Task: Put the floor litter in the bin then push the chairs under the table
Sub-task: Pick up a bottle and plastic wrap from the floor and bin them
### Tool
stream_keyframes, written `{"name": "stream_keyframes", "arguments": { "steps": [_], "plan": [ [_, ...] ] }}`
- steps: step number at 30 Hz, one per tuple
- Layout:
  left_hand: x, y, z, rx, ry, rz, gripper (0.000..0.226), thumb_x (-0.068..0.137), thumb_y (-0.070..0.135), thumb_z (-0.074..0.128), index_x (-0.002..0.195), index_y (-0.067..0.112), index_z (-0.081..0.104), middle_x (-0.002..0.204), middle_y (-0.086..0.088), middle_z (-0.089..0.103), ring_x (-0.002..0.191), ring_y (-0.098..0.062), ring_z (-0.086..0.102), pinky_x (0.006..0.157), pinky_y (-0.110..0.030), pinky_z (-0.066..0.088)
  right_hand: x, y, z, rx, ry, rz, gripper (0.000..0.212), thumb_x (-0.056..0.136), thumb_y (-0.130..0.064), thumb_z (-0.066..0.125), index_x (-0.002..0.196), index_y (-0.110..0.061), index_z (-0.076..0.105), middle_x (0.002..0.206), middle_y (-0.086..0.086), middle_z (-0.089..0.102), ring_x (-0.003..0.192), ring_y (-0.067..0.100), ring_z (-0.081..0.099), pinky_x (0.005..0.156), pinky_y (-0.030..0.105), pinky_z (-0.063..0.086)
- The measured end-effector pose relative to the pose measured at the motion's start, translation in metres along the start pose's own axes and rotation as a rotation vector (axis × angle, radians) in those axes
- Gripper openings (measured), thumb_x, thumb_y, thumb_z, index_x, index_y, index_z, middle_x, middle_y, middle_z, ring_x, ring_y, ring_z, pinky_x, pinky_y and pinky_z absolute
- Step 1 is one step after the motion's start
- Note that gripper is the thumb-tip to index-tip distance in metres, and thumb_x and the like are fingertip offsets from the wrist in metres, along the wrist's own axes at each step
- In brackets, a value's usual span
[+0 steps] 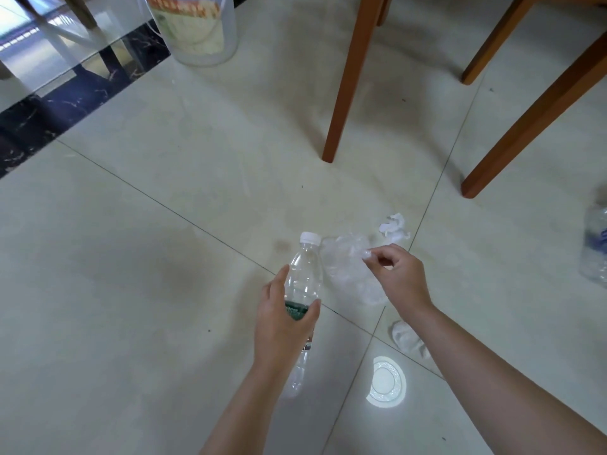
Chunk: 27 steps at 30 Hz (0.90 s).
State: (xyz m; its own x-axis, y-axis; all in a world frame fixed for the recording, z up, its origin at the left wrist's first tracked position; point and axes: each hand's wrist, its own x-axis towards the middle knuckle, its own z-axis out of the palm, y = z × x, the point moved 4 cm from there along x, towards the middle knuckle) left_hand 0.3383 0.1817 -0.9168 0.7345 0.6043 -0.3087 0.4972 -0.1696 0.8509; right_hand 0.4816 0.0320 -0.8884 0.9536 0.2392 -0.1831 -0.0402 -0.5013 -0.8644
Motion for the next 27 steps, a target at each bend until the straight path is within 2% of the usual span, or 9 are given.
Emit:
{"name": "stream_keyframes", "arguments": {
  "steps": [3,5,7,9,11,14,19,23,27],
  "plan": [
    [-0.003,0.030,-0.019,-0.001,0.039,0.043,0.069,0.075,0.029,0.073,0.134,0.036,0.038,0.116,0.013,0.045,0.095,0.017,0.043,0.066,0.002,0.036,-0.001,-0.027,-0.012,0.085,0.059,0.021,0.007,0.081,-0.015,0.068,0.075,-0.015,0.068,0.081,0.003,0.067,0.077,0.017,0.062,0.075,0.026,0.050],
    [-0.011,0.054,-0.037,-0.034,0.050,0.031,0.069,0.074,0.029,0.074,0.133,0.038,0.038,0.114,0.013,0.045,0.094,0.014,0.049,0.069,-0.003,0.043,-0.006,-0.054,-0.017,0.131,0.089,0.038,0.007,0.081,-0.013,0.068,0.074,-0.016,0.068,0.078,0.001,0.067,0.074,0.016,0.061,0.074,0.029,0.051],
    [-0.024,0.083,-0.057,-0.035,0.042,0.016,0.070,0.073,0.030,0.074,0.132,0.040,0.038,0.114,0.014,0.047,0.095,0.001,0.054,0.074,-0.011,0.047,-0.015,-0.086,-0.019,0.140,0.096,0.038,0.012,0.080,-0.010,0.068,0.071,-0.018,0.067,0.074,-0.001,0.064,0.068,0.011,0.058,0.070,0.024,0.048],
    [-0.036,0.117,-0.081,0.010,0.050,0.056,0.070,0.072,0.028,0.075,0.133,0.035,0.040,0.111,0.014,0.046,0.095,0.000,0.049,0.073,-0.001,0.038,-0.028,-0.124,-0.021,0.136,0.080,0.014,0.016,0.080,-0.011,0.067,0.070,-0.022,0.066,0.074,0.001,0.064,0.066,0.007,0.056,0.066,0.015,0.045],
    [-0.047,0.150,-0.108,0.037,0.069,0.077,0.071,0.072,0.027,0.075,0.133,0.032,0.041,0.110,0.013,0.045,0.095,0.003,0.045,0.072,0.007,0.030,-0.040,-0.167,-0.027,0.162,0.068,0.003,0.017,0.081,-0.011,0.067,0.071,-0.025,0.065,0.076,0.000,0.065,0.068,0.007,0.058,0.067,0.014,0.046],
    [-0.065,0.199,-0.155,0.024,0.110,0.057,0.072,0.072,0.026,0.075,0.134,0.032,0.039,0.111,0.010,0.046,0.100,-0.006,0.049,0.063,0.008,0.032,-0.058,-0.240,-0.039,0.189,0.059,-0.028,0.017,0.082,-0.012,0.066,0.073,-0.027,0.065,0.076,-0.002,0.065,0.070,0.009,0.060,0.069,0.017,0.048],
    [-0.088,0.283,-0.235,0.035,0.150,0.065,0.073,0.073,0.028,0.075,0.136,0.033,0.037,0.114,0.012,0.045,0.110,-0.007,0.049,0.085,-0.018,0.040,-0.082,-0.363,-0.063,0.206,0.036,-0.067,0.011,0.084,-0.013,0.065,0.079,-0.022,0.066,0.077,-0.002,0.065,0.068,0.004,0.058,0.069,0.014,0.047],
    [-0.105,0.344,-0.297,-0.002,0.159,0.044,0.073,0.074,0.028,0.075,0.136,0.033,0.036,0.115,0.012,0.045,0.098,0.002,0.050,0.066,0.004,0.037,-0.103,-0.453,-0.083,0.230,0.020,-0.067,0.004,0.085,-0.014,0.063,0.084,-0.013,0.067,0.076,-0.005,0.065,0.067,0.000,0.057,0.067,0.012,0.046],
    [-0.128,0.399,-0.354,-0.012,0.151,0.016,0.073,0.075,0.030,0.075,0.136,0.035,0.035,0.119,0.012,0.047,0.105,-0.002,0.049,0.067,0.004,0.039,-0.126,-0.531,-0.106,0.249,0.014,-0.078,0.005,0.086,-0.014,0.062,0.084,-0.013,0.067,0.078,-0.004,0.065,0.069,0.000,0.057,0.067,0.010,0.045]
  ]
}}
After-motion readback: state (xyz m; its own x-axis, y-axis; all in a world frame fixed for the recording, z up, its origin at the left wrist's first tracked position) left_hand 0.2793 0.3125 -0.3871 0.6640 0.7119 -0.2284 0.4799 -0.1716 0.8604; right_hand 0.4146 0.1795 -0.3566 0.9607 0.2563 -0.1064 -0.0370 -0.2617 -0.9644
